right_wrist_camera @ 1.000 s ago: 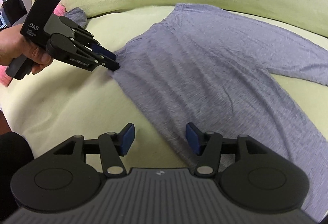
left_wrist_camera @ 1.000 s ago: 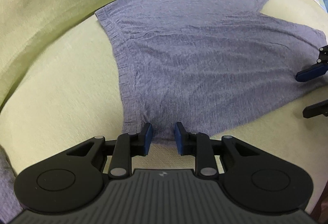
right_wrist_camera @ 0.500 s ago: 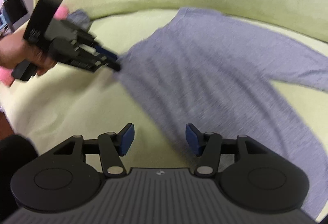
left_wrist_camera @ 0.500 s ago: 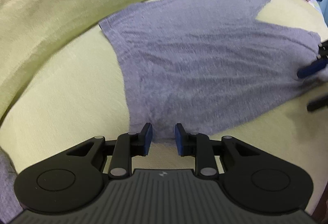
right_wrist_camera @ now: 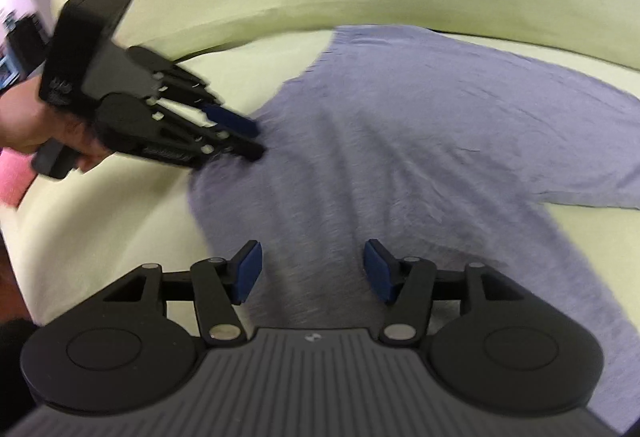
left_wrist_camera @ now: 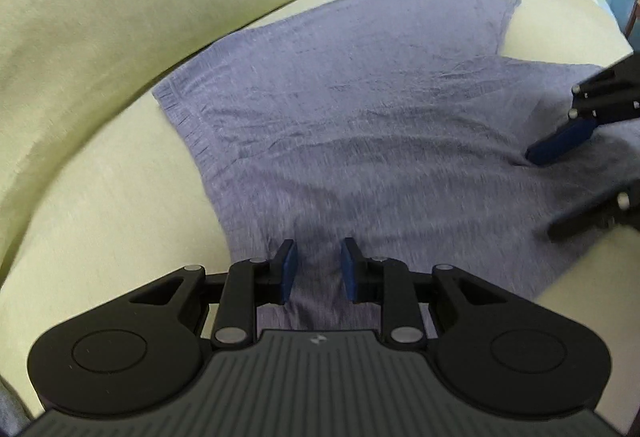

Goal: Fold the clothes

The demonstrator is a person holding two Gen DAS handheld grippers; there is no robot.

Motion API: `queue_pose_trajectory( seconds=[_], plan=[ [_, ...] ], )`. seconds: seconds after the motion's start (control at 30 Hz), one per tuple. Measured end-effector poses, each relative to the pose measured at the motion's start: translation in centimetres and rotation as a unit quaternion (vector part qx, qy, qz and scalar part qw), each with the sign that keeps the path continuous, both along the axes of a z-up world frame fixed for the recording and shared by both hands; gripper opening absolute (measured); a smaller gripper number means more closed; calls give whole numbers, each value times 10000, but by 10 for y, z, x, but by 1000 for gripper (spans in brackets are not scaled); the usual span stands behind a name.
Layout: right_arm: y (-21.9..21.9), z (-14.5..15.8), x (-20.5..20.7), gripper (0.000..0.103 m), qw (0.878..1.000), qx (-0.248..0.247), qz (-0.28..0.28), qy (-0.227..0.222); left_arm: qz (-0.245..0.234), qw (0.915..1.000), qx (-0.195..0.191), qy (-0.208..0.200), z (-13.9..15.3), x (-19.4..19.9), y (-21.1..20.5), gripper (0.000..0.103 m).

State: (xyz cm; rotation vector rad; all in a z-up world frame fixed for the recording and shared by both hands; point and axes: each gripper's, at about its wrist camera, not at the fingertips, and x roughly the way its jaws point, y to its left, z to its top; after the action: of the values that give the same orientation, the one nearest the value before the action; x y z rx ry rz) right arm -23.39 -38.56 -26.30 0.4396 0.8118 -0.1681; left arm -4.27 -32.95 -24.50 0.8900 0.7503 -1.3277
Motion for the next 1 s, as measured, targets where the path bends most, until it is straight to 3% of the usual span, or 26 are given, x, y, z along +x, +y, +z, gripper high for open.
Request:
queue_pose_trajectory(
  seconds=[0.2, 0.43, 0.57, 0.63, 0.8, 0.93, 1.0],
  plan=[
    [26, 3, -7, 58, 9997, -27, 177, -148, 111, 9998, 110, -101, 2, 1, 29, 30],
    [18, 21, -26, 56, 9991, -109, -227, -334, 388, 9989, -249, 102, 18, 12, 48, 31],
    [14, 15, -36, 56, 9992, -114, -316, -227, 357, 9990, -131, 251, 10, 11, 46, 31],
    [17, 8, -36, 56, 9992, -37, -348, -206, 306, 9995, 19, 110, 3, 9, 45, 31],
    [32, 2, -26, 58, 9999, -33, -10, -104, 267, 9991, 224, 228, 0, 14, 54, 26],
    [44, 11, -20, 56, 9988, -286, 312, -259, 654, 9972, -122, 344, 13, 28, 62, 25],
    [38, 13, -17, 56, 9988, -287, 112, -382, 962, 9930, -329, 595, 16, 40, 58, 32]
  ],
)
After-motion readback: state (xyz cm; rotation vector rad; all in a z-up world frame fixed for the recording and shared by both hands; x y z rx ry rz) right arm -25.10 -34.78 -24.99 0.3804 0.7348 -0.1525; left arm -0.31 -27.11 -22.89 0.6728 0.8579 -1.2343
